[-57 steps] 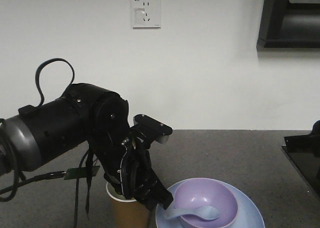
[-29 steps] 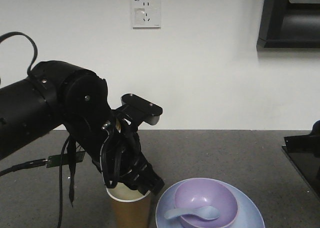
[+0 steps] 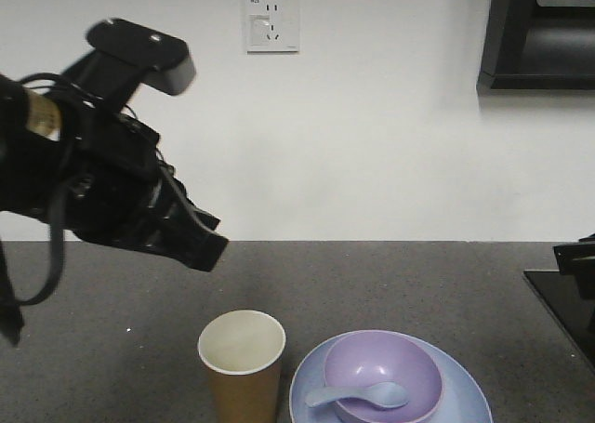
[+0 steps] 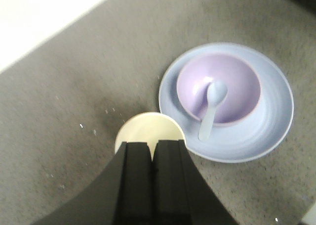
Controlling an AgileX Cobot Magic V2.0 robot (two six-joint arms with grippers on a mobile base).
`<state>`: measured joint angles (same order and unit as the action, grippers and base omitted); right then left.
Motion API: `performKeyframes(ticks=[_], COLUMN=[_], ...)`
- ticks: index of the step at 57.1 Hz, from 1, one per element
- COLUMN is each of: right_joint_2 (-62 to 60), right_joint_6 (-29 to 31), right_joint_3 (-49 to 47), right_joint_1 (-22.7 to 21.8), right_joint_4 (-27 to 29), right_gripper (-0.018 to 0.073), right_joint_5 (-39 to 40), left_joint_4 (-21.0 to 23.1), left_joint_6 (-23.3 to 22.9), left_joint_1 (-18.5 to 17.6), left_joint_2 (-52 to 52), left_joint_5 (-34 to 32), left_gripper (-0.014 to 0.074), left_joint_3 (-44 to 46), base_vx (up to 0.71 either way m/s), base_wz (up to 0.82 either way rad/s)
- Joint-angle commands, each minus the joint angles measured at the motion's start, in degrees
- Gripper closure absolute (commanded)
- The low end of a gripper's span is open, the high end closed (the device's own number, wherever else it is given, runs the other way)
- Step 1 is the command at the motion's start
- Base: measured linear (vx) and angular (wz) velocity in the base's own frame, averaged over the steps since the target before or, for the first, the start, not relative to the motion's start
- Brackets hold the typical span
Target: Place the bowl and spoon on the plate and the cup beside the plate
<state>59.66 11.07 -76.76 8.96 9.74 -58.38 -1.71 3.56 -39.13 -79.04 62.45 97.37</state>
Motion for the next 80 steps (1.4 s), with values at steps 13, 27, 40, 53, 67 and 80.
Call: performKeyframes(ticks=[13,27,40,53,67,80], right_joint_2=[-14.99,-27.25,-30.88,-30.86,-30.86,-30.86], right_joint_6=[13.89,15.66,15.61,15.61,15.44,15.45], right_joint_3=[23.02,38.07,41.93,41.93,41.93,41.93], right_joint_1=[-0.16,-0.16,-0.16,-0.16,-0.16,-0.16], right_joint_4=[11.14,13.18,13.10,13.10,13.10,13.15], right_gripper=[0.0572,0.0571,0.0571,0.0571,0.0571,0.0571], right_joint_5=[26.28,40.67,41.91,41.66,41.65,41.65], left_joint_4=[-0.27,-0.26,-0.26,-0.26,-3.68,-4.47], left_joint_6=[-1.12,-4.32,-4.27,-4.27,-2.94,-2.75], left_joint_1=[-0.11,-0.01,-0.01,-0.01,0.39,12.92], left_joint_2=[21.01,34.16,36.69,36.69,36.69,42.74], left_joint_5=[-26.96,-41.51,-41.07,-41.07,-41.22,-60.50], left_gripper=[0.0601,0.0600,0.0600,0.0600,0.0600,0.0600], left_joint_3=[-31.81,-51.83,-54.81,-54.81,-54.81,-65.26], base_vx=[0.00,0.00,0.00,0.00,0.00,0.00], base_wz=[0.00,0.00,0.00,0.00,0.00,0.00])
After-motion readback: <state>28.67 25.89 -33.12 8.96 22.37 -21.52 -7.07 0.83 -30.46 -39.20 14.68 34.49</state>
